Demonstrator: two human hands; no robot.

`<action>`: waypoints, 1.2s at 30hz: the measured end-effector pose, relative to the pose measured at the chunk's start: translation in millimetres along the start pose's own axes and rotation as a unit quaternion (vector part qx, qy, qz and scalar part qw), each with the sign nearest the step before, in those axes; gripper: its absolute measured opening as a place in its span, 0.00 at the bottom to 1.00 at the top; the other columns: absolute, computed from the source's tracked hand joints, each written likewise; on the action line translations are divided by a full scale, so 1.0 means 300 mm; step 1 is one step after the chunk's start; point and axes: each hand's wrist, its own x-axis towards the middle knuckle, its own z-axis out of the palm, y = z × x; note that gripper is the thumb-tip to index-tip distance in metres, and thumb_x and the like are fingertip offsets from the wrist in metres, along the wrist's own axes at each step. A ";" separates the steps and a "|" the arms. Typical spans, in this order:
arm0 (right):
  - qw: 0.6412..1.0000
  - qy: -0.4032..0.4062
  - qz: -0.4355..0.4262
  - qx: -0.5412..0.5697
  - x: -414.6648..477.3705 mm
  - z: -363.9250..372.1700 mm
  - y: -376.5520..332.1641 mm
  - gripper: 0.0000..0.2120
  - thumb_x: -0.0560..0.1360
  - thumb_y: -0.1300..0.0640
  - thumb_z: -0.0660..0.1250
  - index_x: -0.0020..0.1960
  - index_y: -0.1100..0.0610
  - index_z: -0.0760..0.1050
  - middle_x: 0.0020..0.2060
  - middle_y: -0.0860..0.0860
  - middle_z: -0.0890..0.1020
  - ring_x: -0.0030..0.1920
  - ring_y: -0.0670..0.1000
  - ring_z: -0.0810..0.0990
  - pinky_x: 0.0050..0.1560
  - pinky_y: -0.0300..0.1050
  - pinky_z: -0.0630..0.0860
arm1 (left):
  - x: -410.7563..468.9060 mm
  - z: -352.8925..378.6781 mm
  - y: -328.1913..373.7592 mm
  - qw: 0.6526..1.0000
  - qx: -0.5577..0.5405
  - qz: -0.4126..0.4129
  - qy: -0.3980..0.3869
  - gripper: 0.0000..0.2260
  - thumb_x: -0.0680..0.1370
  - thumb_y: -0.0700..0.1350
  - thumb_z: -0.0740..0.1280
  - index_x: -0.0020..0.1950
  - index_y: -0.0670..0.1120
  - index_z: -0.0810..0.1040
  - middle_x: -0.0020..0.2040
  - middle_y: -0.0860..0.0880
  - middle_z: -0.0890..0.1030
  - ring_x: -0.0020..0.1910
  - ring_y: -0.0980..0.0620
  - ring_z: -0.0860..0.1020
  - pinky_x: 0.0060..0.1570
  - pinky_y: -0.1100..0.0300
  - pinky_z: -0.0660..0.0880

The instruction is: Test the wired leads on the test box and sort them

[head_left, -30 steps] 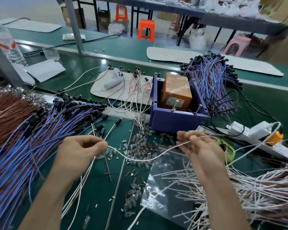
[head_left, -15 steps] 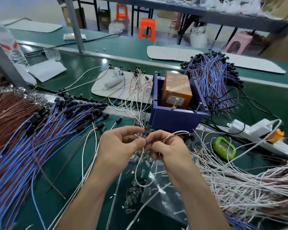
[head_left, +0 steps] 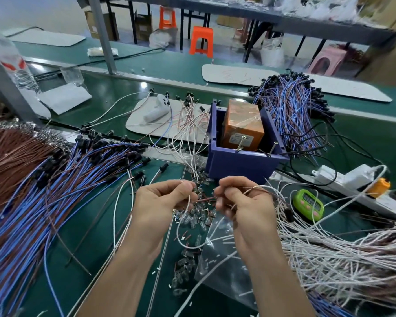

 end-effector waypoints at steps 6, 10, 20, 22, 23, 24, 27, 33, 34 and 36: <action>0.964 -0.106 -0.022 -0.241 -0.013 0.034 0.035 0.14 0.72 0.64 0.61 0.41 0.53 0.85 0.27 0.50 0.76 0.27 0.48 0.69 0.29 0.45 0.66 | 0.007 0.021 -0.023 0.999 0.015 0.029 0.031 0.12 0.78 0.38 0.71 0.37 0.49 0.88 0.27 0.46 0.78 0.25 0.55 0.73 0.27 0.67 0.72; 0.947 -0.179 0.019 -0.267 -0.032 0.061 0.048 0.16 0.73 0.41 0.67 0.36 0.53 0.81 0.26 0.50 0.73 0.28 0.49 0.67 0.31 0.48 0.65 | 0.009 0.027 -0.041 0.994 0.060 0.066 0.054 0.14 0.79 0.40 0.72 0.37 0.54 0.88 0.31 0.50 0.84 0.30 0.55 0.79 0.32 0.63 0.79; 0.970 -0.143 0.054 -0.187 -0.048 0.078 0.057 0.17 0.67 0.44 0.76 0.41 0.59 0.83 0.27 0.49 0.76 0.29 0.48 0.69 0.32 0.42 0.67 | 0.023 0.024 -0.064 0.989 0.095 0.081 0.076 0.24 0.80 0.57 0.70 0.28 0.45 0.80 0.23 0.50 0.74 0.25 0.53 0.71 0.28 0.59 0.72; 0.978 -0.128 0.039 -0.157 -0.056 0.082 0.063 0.07 0.73 0.54 0.75 0.41 0.59 0.83 0.29 0.50 0.77 0.30 0.47 0.71 0.33 0.41 0.69 | 0.021 0.010 -0.067 0.986 0.102 0.095 0.095 0.31 0.76 0.70 0.65 0.28 0.46 0.79 0.21 0.53 0.68 0.22 0.55 0.65 0.26 0.64 0.67; 0.984 -0.112 0.032 -0.135 -0.057 0.082 0.061 0.04 0.75 0.60 0.72 0.41 0.58 0.83 0.29 0.51 0.78 0.30 0.48 0.71 0.34 0.41 0.70 | 0.020 0.000 -0.069 0.984 0.105 0.096 0.104 0.33 0.74 0.75 0.62 0.30 0.47 0.81 0.21 0.54 0.65 0.22 0.55 0.63 0.25 0.63 0.64; 0.990 -0.088 0.024 -0.109 -0.055 0.077 0.060 0.08 0.75 0.65 0.69 0.40 0.57 0.84 0.30 0.53 0.78 0.30 0.49 0.72 0.34 0.41 0.71 | 0.018 -0.012 -0.073 0.983 0.113 0.092 0.112 0.35 0.73 0.78 0.58 0.34 0.49 0.84 0.22 0.54 0.63 0.22 0.54 0.61 0.25 0.61 0.62; 0.999 -0.027 0.011 0.018 -0.040 0.047 0.040 0.16 0.75 0.72 0.62 0.40 0.58 0.84 0.33 0.57 0.80 0.32 0.50 0.74 0.34 0.42 0.72 | 0.010 -0.042 -0.087 0.976 0.152 0.060 0.143 0.32 0.75 0.76 0.53 0.40 0.55 0.87 0.24 0.54 0.62 0.24 0.54 0.61 0.31 0.54 0.63; 0.988 -0.008 0.009 0.157 -0.023 0.027 0.026 0.15 0.74 0.71 0.59 0.41 0.60 0.84 0.37 0.59 0.81 0.35 0.52 0.77 0.35 0.42 0.77 | -0.001 -0.039 -0.097 0.961 0.243 0.017 0.132 0.16 0.75 0.56 0.56 0.43 0.64 0.84 0.24 0.57 0.70 0.23 0.59 0.68 0.30 0.57 0.66; 0.987 -0.011 0.009 0.162 -0.022 0.027 0.029 0.15 0.74 0.70 0.60 0.41 0.60 0.84 0.37 0.59 0.81 0.35 0.52 0.78 0.36 0.42 0.77 | 0.002 -0.035 -0.102 0.964 0.240 0.017 0.111 0.15 0.78 0.53 0.58 0.43 0.63 0.85 0.26 0.57 0.72 0.24 0.60 0.70 0.32 0.57 0.68; 0.986 -0.024 0.008 0.166 -0.024 0.027 0.035 0.11 0.71 0.69 0.62 0.41 0.61 0.83 0.37 0.60 0.81 0.36 0.53 0.78 0.37 0.42 0.77 | 0.009 -0.027 -0.103 0.972 0.225 0.011 0.061 0.15 0.83 0.48 0.62 0.44 0.61 0.86 0.31 0.58 0.78 0.34 0.59 0.78 0.41 0.56 0.73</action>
